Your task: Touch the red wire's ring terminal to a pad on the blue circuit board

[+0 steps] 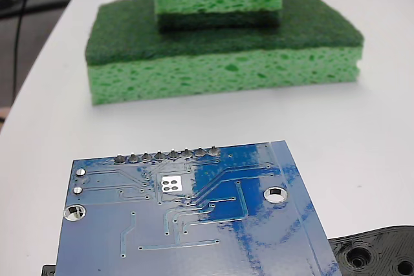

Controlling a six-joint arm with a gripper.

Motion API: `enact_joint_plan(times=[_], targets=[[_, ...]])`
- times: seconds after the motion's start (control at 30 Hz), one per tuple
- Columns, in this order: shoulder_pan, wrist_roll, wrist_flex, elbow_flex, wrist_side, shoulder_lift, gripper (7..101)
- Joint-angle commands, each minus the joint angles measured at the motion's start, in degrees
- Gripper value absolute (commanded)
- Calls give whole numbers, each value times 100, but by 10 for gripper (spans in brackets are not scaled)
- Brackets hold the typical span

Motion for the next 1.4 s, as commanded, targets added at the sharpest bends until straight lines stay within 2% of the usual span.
enact_joint_plan(times=[0.03, 0.23, 0.67, 0.87, 1.4], targets=[[-44, -26, -9, -35, 18, 26, 1003], [-229, 97, 70, -53, 334, 26, 1003], [-264, -9, 62, 246, 343, 26, 1003], [-686, 132, 62, 246, 861, 26, 1003], [-677, 70, 53, 246, 747, 26, 1003]])
